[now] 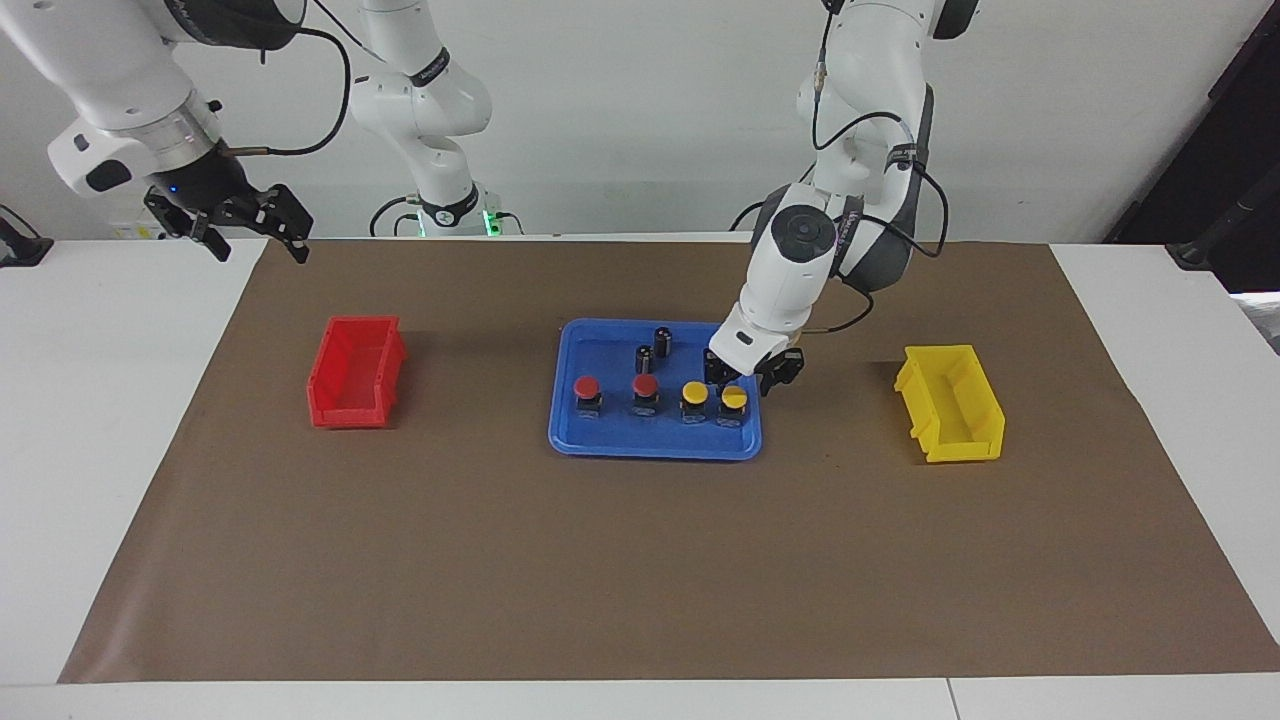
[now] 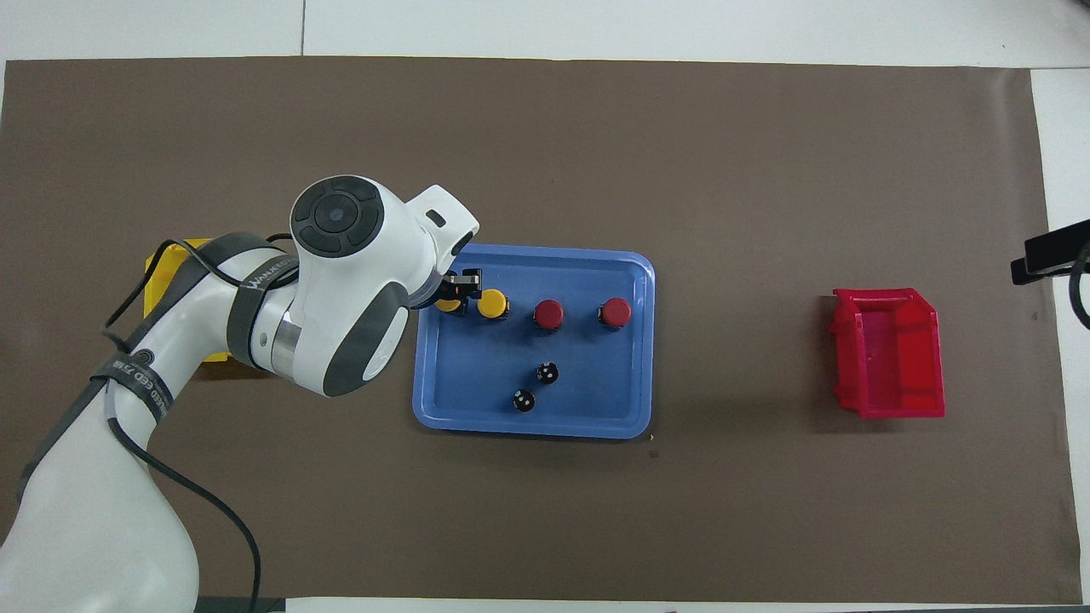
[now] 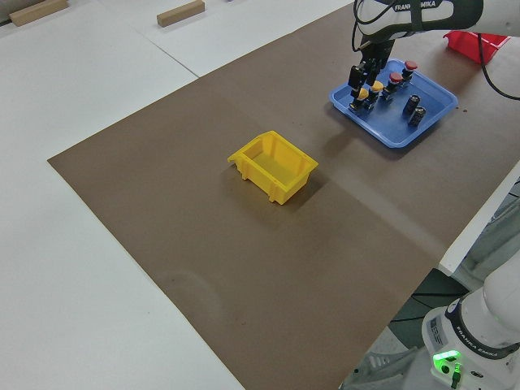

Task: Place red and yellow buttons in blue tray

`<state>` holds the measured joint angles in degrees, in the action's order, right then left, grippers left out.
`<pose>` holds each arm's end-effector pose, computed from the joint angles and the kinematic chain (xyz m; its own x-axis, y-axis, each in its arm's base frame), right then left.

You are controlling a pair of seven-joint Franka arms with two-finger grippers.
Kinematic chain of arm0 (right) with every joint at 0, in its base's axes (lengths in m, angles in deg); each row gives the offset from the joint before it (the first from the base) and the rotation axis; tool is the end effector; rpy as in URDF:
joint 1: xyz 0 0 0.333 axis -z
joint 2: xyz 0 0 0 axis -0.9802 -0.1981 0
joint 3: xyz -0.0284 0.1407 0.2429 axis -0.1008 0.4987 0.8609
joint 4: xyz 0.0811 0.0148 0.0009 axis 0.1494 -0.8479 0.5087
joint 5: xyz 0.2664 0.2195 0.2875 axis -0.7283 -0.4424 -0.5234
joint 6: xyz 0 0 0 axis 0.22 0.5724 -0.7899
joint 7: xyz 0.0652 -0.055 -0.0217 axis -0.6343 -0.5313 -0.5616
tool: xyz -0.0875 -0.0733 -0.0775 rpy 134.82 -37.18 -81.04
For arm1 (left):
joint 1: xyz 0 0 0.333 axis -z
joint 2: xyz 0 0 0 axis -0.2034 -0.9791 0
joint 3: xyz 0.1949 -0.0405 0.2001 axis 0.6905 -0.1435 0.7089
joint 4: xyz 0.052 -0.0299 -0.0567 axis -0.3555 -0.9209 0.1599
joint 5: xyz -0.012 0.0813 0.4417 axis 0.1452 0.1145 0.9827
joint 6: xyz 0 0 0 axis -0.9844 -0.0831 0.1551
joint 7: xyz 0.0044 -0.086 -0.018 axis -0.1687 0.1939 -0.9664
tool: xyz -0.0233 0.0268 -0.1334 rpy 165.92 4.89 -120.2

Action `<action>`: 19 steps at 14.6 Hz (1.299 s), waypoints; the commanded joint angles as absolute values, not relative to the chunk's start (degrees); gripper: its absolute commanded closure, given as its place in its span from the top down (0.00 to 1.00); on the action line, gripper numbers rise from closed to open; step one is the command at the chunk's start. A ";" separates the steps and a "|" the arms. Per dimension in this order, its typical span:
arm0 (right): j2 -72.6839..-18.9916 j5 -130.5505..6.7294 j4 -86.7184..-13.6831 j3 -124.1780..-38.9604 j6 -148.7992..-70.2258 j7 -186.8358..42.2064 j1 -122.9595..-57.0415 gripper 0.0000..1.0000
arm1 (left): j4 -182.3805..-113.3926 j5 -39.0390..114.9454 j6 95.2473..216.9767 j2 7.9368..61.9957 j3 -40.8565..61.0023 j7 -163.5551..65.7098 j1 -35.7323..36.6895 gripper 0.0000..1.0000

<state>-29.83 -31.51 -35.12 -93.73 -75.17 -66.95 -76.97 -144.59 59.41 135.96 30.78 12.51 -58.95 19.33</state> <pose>0.5890 -0.0675 0.5718 0.9944 -0.0662 -0.0826 -0.0671 -0.9977 -0.0083 0.5557 -0.3488 0.2969 0.9955 -0.0769 -0.0552 -0.0748 -0.9964 0.0395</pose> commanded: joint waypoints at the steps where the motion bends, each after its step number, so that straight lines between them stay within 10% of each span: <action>1: -29.36 -30.53 -35.39 -93.52 -73.83 -67.83 -76.56 1.00 | -143.89 59.49 132.87 33.06 13.28 -59.06 18.24 1.00; 13: -29.44 -30.79 -35.13 -93.60 -73.74 -67.83 -76.64 1.00 | -143.54 63.35 114.86 50.47 13.89 -43.19 0.50 1.00; 19: -29.35 -30.79 -35.22 -93.60 -73.13 -67.83 -76.90 1.00 | -140.30 62.74 110.28 50.92 14.86 -33.13 -6.46 1.00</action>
